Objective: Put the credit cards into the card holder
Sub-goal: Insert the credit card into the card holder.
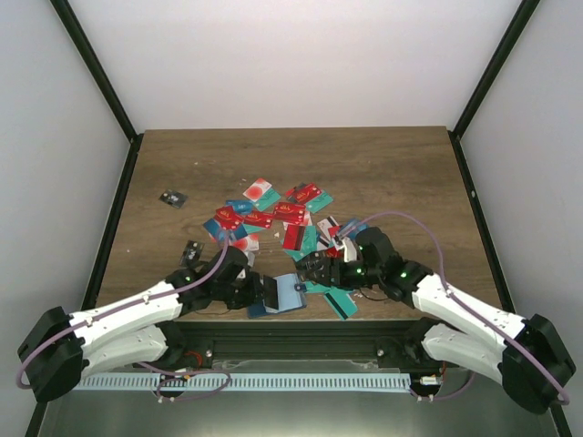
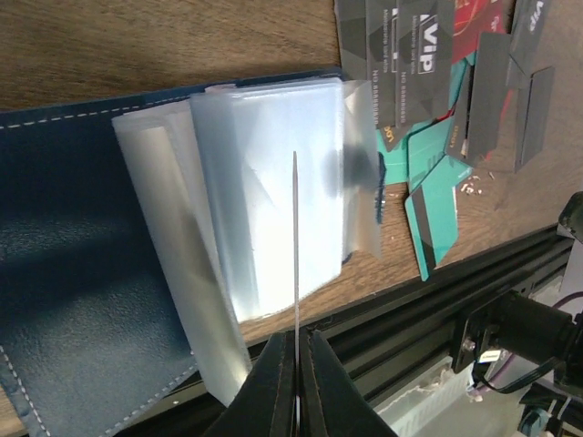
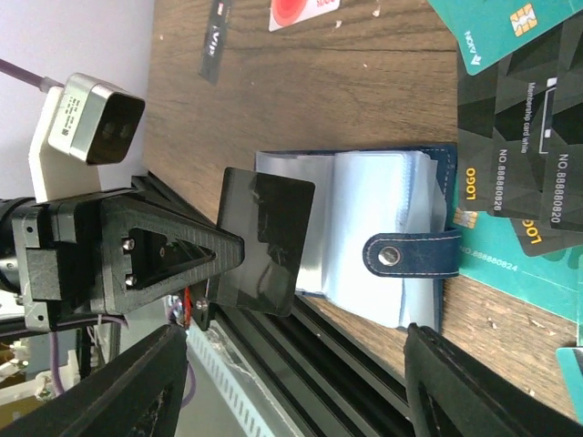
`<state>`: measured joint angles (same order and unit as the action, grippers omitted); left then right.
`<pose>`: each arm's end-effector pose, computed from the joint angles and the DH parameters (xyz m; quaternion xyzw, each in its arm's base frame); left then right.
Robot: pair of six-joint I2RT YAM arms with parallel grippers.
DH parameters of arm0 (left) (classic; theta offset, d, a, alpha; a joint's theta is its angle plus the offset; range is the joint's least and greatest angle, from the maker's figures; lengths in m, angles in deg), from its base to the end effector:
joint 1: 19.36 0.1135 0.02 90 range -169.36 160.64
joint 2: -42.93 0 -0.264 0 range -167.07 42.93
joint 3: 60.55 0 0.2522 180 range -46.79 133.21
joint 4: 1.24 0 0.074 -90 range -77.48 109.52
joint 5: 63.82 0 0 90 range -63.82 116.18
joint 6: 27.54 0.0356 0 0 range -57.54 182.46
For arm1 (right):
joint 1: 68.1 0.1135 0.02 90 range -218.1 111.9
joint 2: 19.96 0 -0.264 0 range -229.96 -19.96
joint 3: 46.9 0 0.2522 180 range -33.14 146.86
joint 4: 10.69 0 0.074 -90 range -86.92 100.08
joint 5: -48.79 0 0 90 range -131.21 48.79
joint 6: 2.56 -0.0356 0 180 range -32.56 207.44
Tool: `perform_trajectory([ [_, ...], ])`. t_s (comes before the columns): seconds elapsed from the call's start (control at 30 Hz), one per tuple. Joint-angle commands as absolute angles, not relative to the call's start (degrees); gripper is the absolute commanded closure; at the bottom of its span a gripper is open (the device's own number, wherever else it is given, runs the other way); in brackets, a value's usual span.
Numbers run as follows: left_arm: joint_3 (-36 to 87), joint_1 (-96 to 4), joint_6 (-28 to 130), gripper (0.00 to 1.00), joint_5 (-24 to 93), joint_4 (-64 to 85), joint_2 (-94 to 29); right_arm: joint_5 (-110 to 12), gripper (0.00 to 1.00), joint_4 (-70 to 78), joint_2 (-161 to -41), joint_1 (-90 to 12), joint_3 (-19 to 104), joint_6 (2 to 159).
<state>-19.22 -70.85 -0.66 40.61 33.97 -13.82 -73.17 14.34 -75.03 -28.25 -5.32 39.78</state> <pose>0.1096 -0.1520 0.1834 -0.0526 0.9336 -0.3451 0.0810 0.1381 0.1398 0.2062 -0.0603 0.8721 0.4679 0.1301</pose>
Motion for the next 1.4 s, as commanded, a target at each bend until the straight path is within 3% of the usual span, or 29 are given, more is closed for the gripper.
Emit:
perform_trajectory([
  [0.0,-21.04,-70.49,0.39,0.96,41.51,30.46,-14.17,-73.46,0.34,13.09,-77.79,-28.64,-5.71,41.78],
  [0.53,-23.65,-70.33,0.28,0.96,40.32,29.15,-15.37,-72.54,0.56,10.84,-88.11,-28.59,-5.21,44.48],
  [1.37,-25.46,-70.14,0.93,0.96,41.28,23.57,-19.83,-75.05,0.64,5.88,-101.56,-28.64,-3.67,48.04],
])
